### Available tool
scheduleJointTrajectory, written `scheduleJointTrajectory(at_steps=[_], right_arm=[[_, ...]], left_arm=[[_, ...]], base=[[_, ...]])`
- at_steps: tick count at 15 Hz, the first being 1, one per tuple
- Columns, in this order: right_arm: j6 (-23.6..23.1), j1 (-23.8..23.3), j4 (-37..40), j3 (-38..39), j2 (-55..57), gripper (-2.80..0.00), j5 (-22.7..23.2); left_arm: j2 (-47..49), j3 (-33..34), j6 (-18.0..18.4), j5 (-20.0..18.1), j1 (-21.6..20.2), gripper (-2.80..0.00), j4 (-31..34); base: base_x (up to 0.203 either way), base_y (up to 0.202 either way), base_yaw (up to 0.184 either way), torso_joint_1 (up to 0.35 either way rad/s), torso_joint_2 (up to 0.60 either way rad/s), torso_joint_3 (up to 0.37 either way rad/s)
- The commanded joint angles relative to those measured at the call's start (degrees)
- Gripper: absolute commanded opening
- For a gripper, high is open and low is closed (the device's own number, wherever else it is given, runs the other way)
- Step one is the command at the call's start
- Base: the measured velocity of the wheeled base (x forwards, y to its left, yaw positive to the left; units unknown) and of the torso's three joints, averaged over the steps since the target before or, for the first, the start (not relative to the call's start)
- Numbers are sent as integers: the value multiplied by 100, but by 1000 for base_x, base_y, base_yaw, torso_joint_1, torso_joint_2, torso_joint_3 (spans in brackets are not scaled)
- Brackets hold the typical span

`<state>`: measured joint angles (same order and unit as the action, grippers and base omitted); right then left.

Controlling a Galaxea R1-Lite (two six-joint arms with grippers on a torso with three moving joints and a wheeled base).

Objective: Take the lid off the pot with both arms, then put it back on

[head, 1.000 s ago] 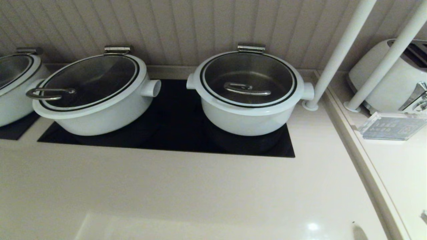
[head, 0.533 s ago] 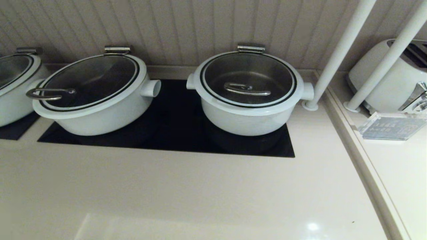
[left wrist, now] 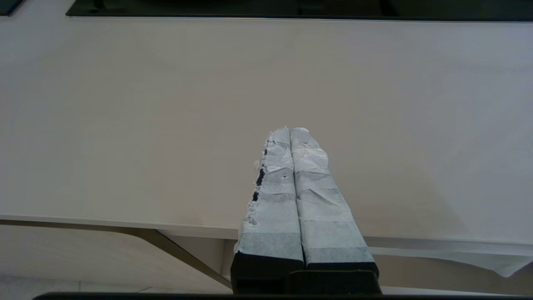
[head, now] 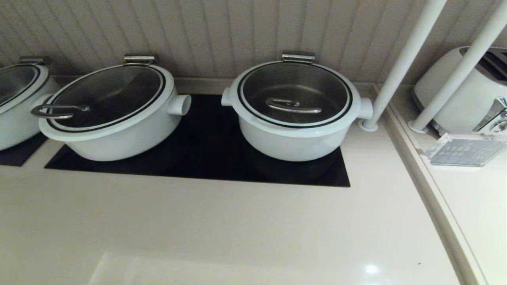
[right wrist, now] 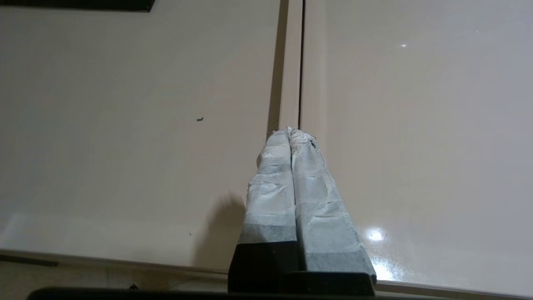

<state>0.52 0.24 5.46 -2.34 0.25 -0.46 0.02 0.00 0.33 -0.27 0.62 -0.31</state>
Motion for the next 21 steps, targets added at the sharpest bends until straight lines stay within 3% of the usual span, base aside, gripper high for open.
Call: scheduleJointTrajectory(at_steps=[1, 16, 21], right_arm=[[36, 2, -10, 14, -25, -280, 2], [-105, 2, -94, 46, -25, -280, -20], [35, 2, -98, 41, -25, -280, -15]], left_arm=[[-2, 0, 2, 0, -1, -280, -4], [-2, 0, 2, 0, -1, -280, -4], [-2, 0, 2, 0, -1, -280, -4]], base=[[0, 0, 0, 0, 0, 0], [0, 0, 0, 0, 0, 0], [0, 0, 0, 0, 0, 0]])
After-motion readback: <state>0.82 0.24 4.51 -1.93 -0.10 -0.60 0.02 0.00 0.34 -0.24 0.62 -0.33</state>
